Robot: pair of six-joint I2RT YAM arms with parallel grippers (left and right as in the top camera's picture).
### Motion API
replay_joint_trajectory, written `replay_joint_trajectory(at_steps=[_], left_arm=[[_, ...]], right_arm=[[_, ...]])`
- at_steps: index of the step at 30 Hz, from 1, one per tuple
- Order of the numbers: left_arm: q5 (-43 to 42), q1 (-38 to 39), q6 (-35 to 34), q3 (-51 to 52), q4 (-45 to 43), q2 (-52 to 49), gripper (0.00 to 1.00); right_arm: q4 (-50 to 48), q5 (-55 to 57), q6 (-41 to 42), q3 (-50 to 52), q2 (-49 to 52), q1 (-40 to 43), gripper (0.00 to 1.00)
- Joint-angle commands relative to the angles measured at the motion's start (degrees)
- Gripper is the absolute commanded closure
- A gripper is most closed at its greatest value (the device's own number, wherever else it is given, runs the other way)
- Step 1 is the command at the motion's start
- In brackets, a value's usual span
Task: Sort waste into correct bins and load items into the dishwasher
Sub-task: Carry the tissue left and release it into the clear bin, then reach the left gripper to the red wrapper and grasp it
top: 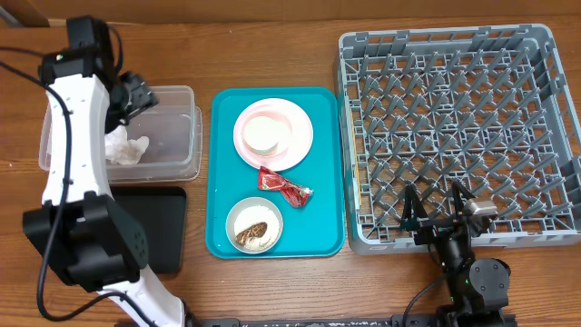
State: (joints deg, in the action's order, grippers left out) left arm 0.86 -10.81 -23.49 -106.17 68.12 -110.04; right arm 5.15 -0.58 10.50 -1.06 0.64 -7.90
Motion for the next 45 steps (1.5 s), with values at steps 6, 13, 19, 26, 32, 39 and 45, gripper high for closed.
replay_joint_trajectory(at_steps=[6, 13, 19, 26, 32, 39, 45], left_arm=[[-15.7, 15.7, 2.0, -3.7, 4.3, 5.8, 0.3], [-14.1, 29.8, -0.1, -1.2, 4.5, 5.0, 0.41], [-10.4, 40.1, -2.7, -0.7, 4.7, 2.5, 0.55], [-9.4, 47.5, -2.9, -0.6, 6.5, -1.2, 0.53], [-9.5, 48.8, 3.3, -0.5, 11.7, -4.9, 0.49], [-9.0, 48.8, 12.1, -0.5, 14.4, -8.5, 0.34], [-6.8, 48.8, 9.6, -0.4, 15.6, -11.5, 0.34]], right_arm=[[-0.3, 0.5, 0.0, 0.6, -0.4, 0.2, 0.0], [-0.3, 0.5, 0.0, 0.6, -0.4, 0.2, 0.0], [-0.3, 0.5, 0.0, 0.6, -0.4, 0.2, 0.0], [-0.3, 0.5, 0.0, 0.6, -0.4, 0.2, 0.0], [-0.3, 1.6, 0.0, 0.6, -0.4, 0.2, 0.0], [-0.3, 1.6, 0.0, 0.6, -0.4, 0.2, 0.0], [-0.3, 1.6, 0.0, 0.6, -0.4, 0.2, 0.0]])
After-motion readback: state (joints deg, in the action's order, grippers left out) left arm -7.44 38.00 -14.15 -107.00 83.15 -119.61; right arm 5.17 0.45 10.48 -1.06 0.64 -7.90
